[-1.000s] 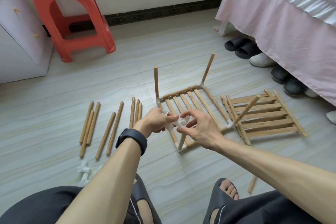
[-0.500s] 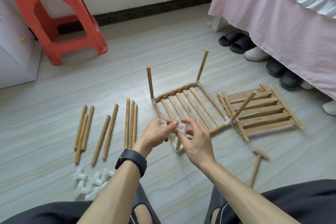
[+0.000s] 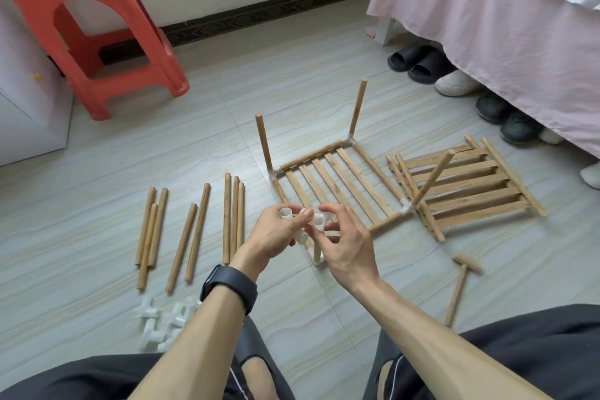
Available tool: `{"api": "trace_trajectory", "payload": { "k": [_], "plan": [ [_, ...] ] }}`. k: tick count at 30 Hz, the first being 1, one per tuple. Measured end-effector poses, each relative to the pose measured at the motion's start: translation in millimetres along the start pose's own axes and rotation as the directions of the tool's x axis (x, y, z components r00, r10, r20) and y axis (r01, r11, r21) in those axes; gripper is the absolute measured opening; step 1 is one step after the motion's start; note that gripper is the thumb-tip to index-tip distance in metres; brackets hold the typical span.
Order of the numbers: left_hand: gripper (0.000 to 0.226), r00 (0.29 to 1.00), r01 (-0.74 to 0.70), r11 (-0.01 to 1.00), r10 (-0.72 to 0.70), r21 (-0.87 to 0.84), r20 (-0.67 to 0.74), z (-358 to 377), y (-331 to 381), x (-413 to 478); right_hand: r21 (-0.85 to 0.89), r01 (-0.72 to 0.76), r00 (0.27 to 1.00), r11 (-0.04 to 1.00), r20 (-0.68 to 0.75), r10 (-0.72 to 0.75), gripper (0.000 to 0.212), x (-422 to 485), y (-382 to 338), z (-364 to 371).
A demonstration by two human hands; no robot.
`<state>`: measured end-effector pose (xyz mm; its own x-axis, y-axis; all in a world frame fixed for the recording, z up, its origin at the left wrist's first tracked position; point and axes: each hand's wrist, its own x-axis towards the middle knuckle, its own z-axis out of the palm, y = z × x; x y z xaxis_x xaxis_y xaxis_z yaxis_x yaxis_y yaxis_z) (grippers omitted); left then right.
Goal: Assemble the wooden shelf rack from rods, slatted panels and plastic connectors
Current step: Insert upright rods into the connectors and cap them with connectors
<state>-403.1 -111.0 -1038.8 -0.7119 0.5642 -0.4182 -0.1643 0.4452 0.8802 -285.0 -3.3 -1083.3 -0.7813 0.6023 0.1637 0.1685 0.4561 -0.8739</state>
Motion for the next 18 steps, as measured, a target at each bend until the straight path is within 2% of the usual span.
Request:
{"api": "trace_trajectory", "payload": {
  "k": [5, 12, 18],
  "plan": [
    [0.025, 0.999, -0.037, 0.994, 0.038, 0.104, -0.010, 4, 6, -3, 0.019, -0.016, 1.000, 1.000, -0.002, 0.016, 0.040, -2, 3, -3],
    [0.031, 0.998, -0.051, 0.976, 0.059, 0.210, -0.032, 5, 7, -4, -0.083, 0.064, 0.998, 0.994, 0.017, -0.063, 0.038, 5, 6, -4],
    [0.028, 1.000, -0.024, 0.967, 0.028, 0.253, -0.012, 0, 5, 1, -0.056, 0.012, 0.998, 0.998, 0.070, -0.008, 0.032, 7, 10, -1]
  ]
}}
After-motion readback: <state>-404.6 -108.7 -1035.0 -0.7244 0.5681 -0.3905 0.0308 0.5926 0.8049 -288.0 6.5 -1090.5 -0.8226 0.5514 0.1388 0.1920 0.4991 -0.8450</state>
